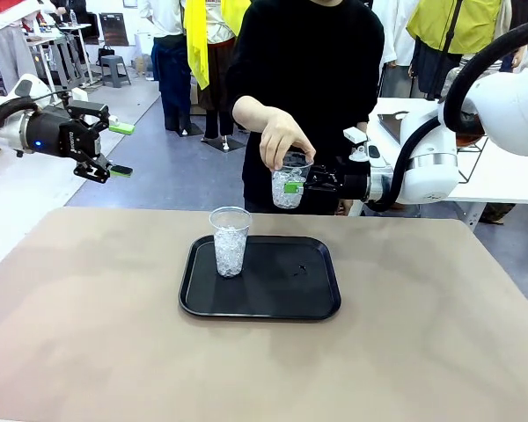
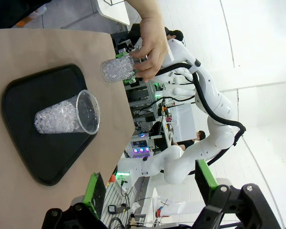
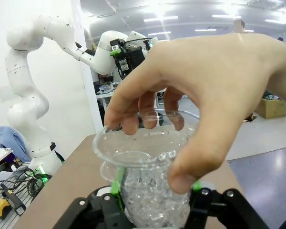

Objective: Pour the drink into the iced cup.
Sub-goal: Open the gripper to release the iced cup you were holding.

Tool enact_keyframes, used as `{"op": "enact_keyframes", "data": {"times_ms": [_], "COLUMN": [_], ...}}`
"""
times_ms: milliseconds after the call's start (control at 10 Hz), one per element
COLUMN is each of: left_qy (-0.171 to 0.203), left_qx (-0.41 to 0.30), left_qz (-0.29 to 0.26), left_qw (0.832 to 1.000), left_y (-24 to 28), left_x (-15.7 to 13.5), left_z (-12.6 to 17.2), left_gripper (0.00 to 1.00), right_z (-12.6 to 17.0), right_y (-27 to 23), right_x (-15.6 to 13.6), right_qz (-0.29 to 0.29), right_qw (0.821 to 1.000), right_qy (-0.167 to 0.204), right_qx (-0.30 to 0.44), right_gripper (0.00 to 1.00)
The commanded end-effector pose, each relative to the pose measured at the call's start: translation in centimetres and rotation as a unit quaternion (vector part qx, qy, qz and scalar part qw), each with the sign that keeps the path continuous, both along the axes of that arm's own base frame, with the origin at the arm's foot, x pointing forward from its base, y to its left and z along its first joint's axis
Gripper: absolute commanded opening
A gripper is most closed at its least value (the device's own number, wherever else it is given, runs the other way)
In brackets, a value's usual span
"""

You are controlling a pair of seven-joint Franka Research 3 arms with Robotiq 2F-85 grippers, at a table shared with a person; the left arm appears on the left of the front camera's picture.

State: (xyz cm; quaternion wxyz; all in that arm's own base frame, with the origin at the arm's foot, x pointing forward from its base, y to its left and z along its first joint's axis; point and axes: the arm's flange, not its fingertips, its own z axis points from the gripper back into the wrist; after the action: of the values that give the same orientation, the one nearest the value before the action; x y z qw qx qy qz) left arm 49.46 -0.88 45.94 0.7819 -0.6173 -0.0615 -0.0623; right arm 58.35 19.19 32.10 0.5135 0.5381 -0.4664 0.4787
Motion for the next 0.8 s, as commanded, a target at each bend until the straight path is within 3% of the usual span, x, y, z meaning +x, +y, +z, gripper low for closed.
{"op": "enact_keyframes", "data": {"times_ms": [0,200,400,700], "left_qy": [-0.001,-0.001,-0.001,-0.001], "left_qx": [-0.002,-0.002,-0.002,-0.002], "left_qz": [0.0,0.0,0.0,0.0], "left_qw": [1.0,1.0,1.0,1.0], "left_y": [0.1,0.1,0.1,0.1], "left_x": [-0.2,-0.2,-0.2,-0.2], "left_z": [0.1,0.1,0.1,0.1], "left_gripper": [1.0,1.0,1.0,1.0], "right_z": [0.4,0.4,0.2,0.5], "right_y": [0.3,0.3,-0.7,-4.2], "right_x": [-0.2,-0.2,-0.1,-0.5], "right_qz": [-0.002,-0.002,0.0,-0.026], "right_qw": [1.0,1.0,1.0,1.0], "right_qy": [-0.004,-0.004,0.002,0.0], "right_qx": [0.005,0.005,-0.003,-0.009], "right_gripper": [0.62,0.62,0.97,1.0]}}
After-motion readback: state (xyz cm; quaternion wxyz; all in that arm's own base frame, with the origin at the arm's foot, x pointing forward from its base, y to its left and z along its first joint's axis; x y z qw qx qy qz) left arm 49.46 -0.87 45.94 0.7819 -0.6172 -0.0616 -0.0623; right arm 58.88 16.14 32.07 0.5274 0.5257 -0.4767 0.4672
